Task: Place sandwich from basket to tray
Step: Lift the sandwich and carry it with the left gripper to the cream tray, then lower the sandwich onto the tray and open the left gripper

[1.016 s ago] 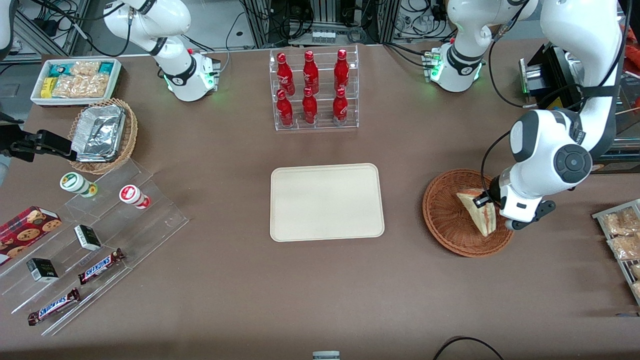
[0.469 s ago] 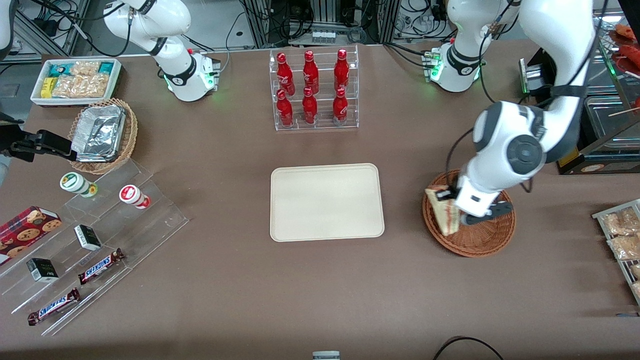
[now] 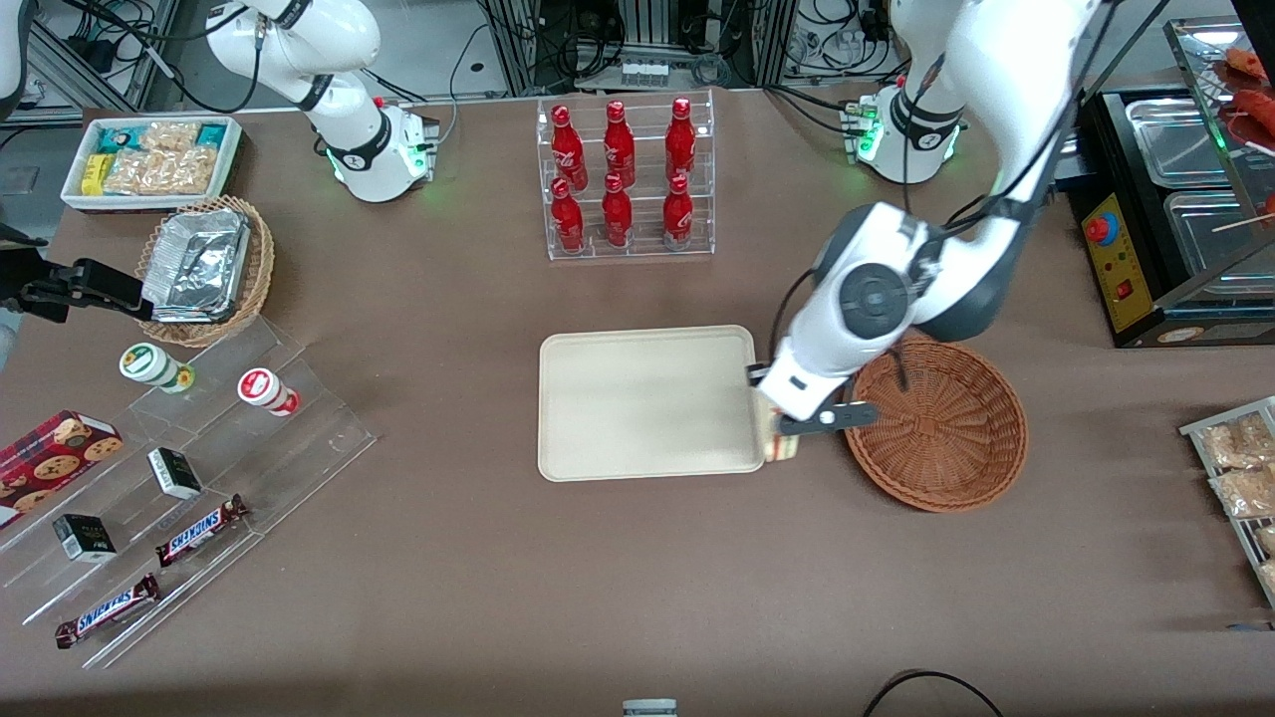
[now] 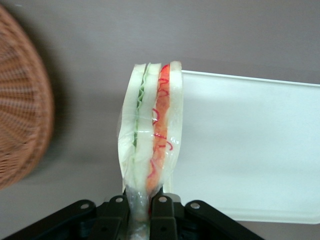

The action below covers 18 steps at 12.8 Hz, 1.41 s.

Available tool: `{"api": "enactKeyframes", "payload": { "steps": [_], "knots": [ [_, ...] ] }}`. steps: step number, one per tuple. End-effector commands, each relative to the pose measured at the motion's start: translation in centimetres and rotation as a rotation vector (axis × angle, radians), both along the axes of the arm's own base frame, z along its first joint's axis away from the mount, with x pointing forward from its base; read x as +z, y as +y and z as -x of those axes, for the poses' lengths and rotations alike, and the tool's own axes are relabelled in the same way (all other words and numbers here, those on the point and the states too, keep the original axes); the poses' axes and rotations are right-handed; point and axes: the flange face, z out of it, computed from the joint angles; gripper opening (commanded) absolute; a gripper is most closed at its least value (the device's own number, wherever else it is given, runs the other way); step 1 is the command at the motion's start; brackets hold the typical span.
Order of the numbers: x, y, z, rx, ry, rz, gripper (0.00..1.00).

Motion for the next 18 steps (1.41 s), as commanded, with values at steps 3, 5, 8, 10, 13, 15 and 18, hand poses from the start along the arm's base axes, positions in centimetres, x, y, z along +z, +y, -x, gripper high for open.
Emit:
{"api": "enactKeyframes", "payload": {
  "steps": [3,5,8,10,13,15,18],
  "knots": [
    [-3.9,-10.0,0.4,0.019,-0.016,-0.055,0.0],
    [-5.2,-12.7,1.0,0.043,-0.036,-0.073,0.0],
    [-6.7,-16.2,2.0,0.082,-0.029,-0.061,0.0],
    [-7.1,-17.3,2.4,0.096,-0.015,-0.063,0.0],
    [-7.9,-18.0,3.2,0.116,0.005,-0.071,0.0],
    [-8.0,-18.0,3.3,0.121,0.017,-0.067,0.0],
    [-8.7,-18.2,3.4,0.137,0.044,-0.053,0.0]
  ]
}}
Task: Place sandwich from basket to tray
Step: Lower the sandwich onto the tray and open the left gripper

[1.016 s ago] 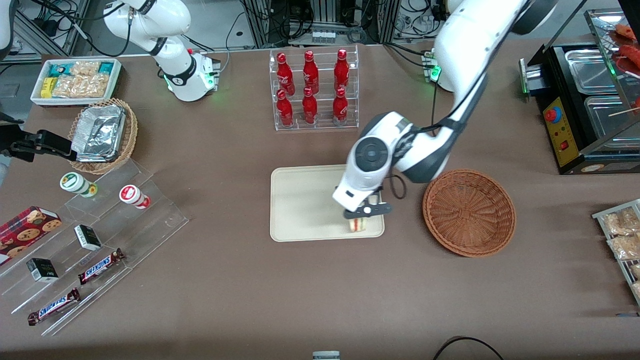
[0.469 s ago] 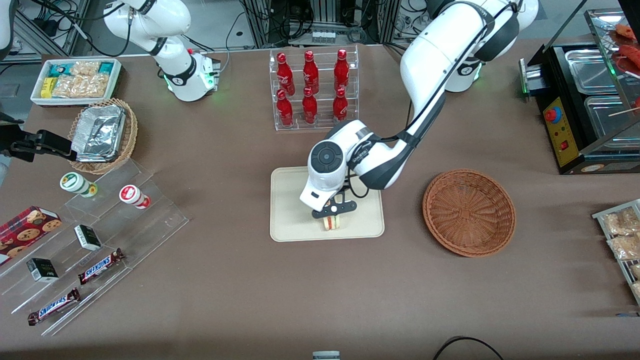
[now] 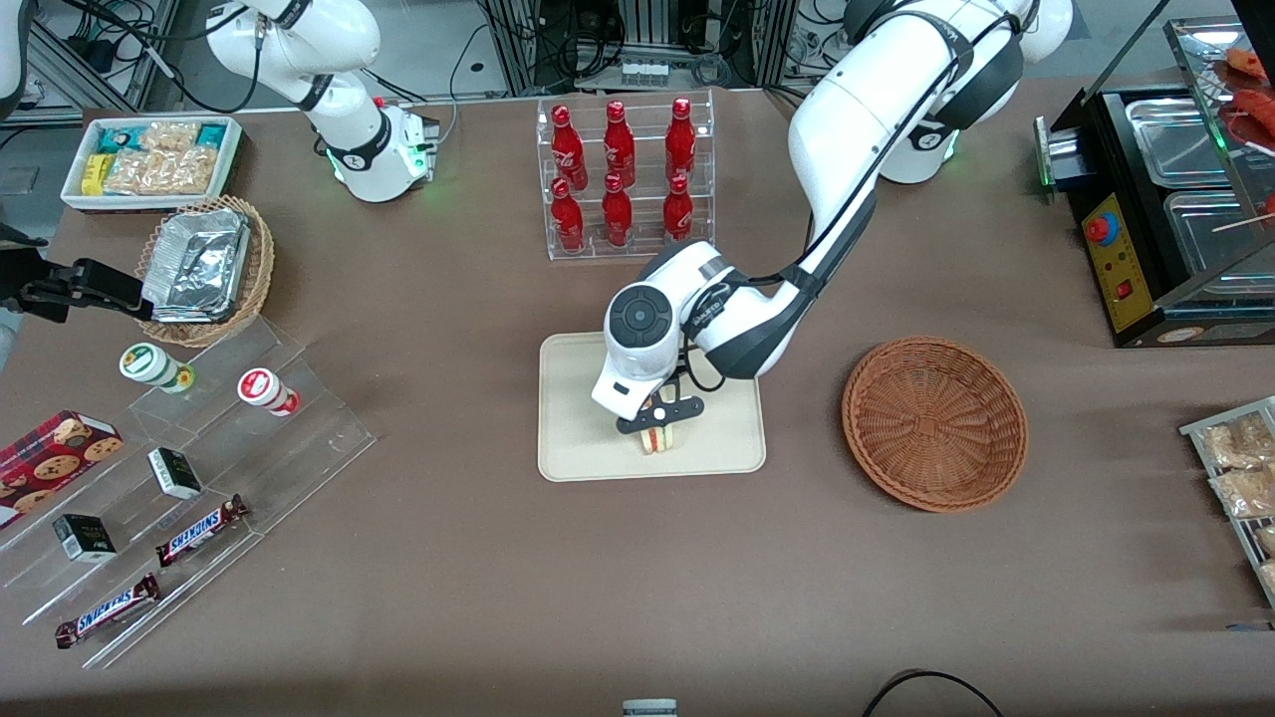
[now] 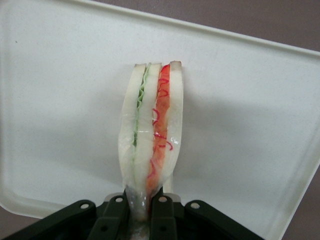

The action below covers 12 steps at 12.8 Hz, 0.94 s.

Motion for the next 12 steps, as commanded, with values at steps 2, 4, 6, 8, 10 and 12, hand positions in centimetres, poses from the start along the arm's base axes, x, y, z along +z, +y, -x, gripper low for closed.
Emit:
{"api": "enactKeyframes", "payload": {
  "steps": [2,4,6,8,10,12],
  "knots": [
    [-0.2,-0.3,-0.3,0.024,0.015,-0.001,0.97],
    [-0.4,-0.3,0.0,0.01,0.017,-0.006,1.0],
    [0.4,-0.2,-0.3,0.029,0.01,0.0,1.0],
    [2.9,0.7,-1.4,0.061,0.009,0.02,1.0],
    [7.6,1.1,-1.4,0.048,0.001,0.017,1.0],
    [11.6,1.7,-1.3,0.039,-0.001,0.002,1.0]
  ]
}}
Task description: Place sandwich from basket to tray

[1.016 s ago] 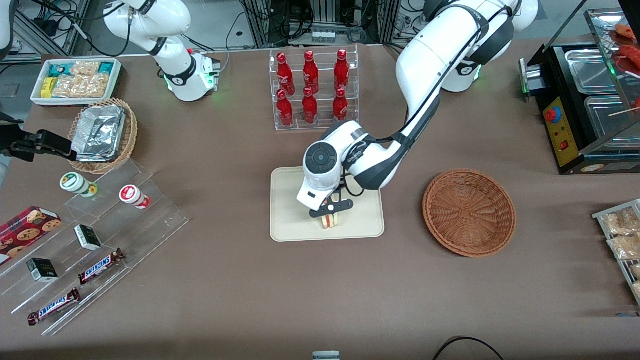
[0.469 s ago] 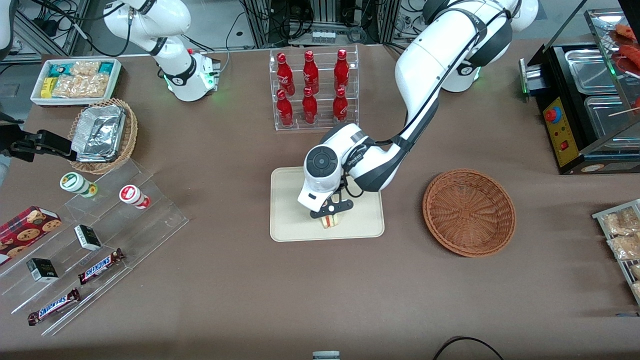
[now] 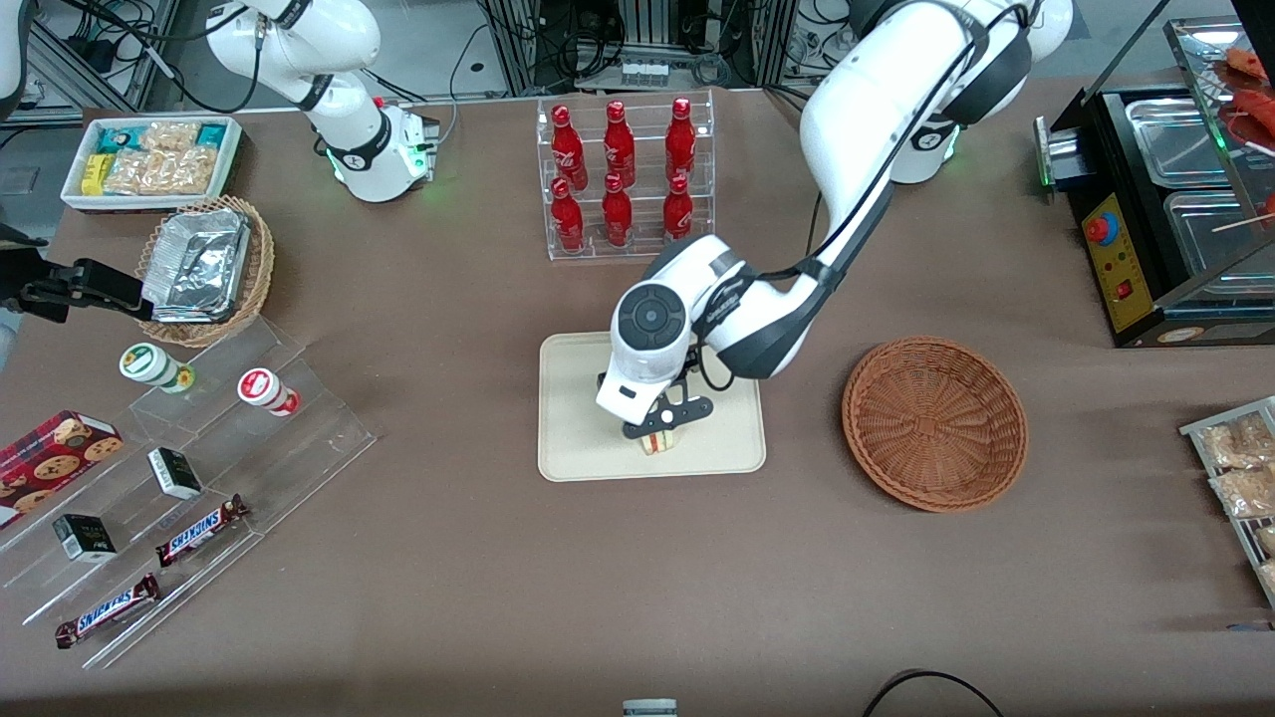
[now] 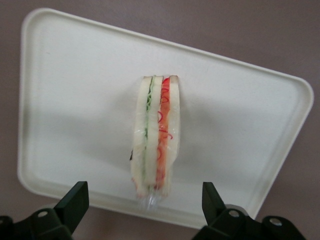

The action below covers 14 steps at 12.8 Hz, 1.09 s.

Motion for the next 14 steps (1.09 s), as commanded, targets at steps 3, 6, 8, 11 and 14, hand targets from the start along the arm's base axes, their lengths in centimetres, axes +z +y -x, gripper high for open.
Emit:
{"api": "enactKeyframes", "payload": {
  "steps": [3,6,8,11,14],
  "knots": [
    [9.1,3.1,-0.7,0.024,-0.034,-0.006,1.0],
    [12.6,6.6,-1.6,-0.147,-0.03,-0.014,1.0],
    [14.7,11.9,-4.2,-0.147,-0.027,-0.011,1.0],
    [15.7,18.3,-5.7,-0.188,0.04,-0.047,1.0],
    [16.1,25.5,-6.4,-0.172,0.055,-0.071,1.0]
  ]
}}
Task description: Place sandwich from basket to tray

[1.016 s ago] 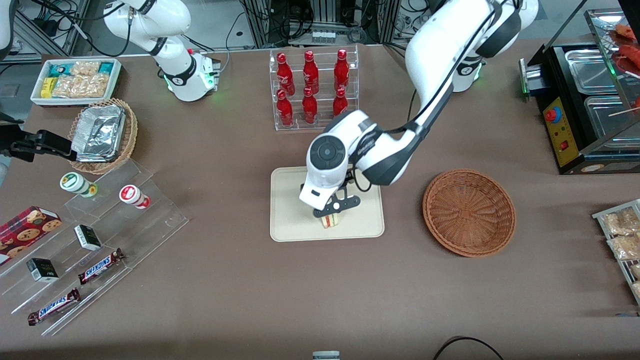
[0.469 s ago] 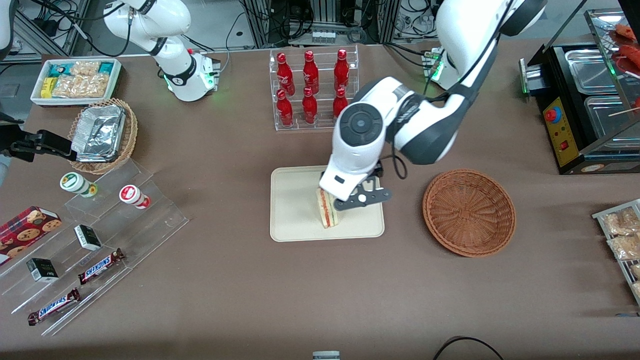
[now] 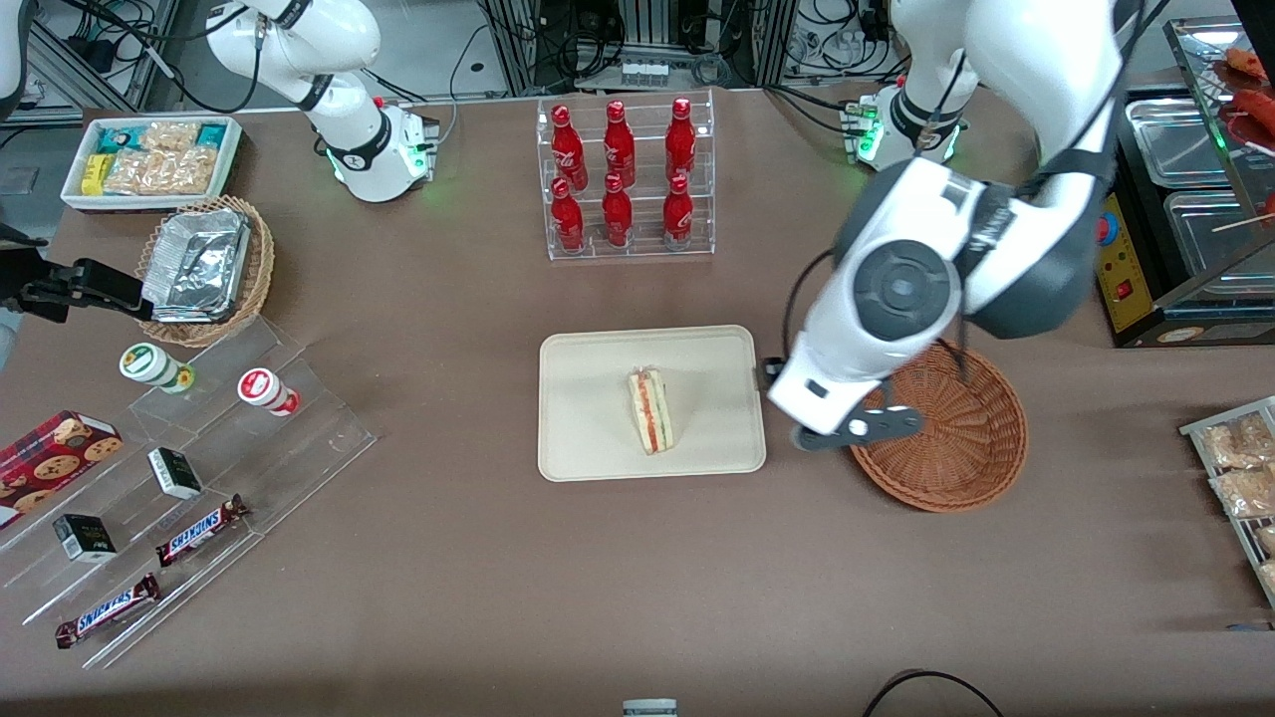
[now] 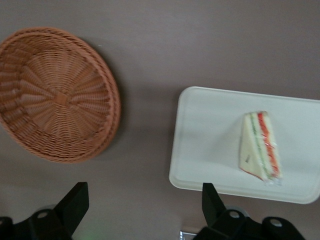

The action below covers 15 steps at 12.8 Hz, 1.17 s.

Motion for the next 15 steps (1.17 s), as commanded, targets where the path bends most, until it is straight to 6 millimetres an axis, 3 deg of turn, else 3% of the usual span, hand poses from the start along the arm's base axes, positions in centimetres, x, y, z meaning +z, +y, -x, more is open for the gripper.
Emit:
{"api": "enactKeyframes", "payload": {
  "steps": [1,2,5,9,12,15],
  "knots": [
    [0.8,5.0,1.5,-0.117,0.03,-0.005,1.0],
    [0.9,7.3,1.7,-0.157,0.039,-0.001,1.0],
    [2.1,11.7,2.7,-0.237,0.018,0.018,1.0],
    [3.4,15.4,3.7,-0.308,0.005,0.024,1.0],
    [6.0,19.6,5.9,-0.352,-0.002,0.073,1.0],
    [9.1,22.1,7.4,-0.388,-0.006,0.09,1.0]
  ]
}}
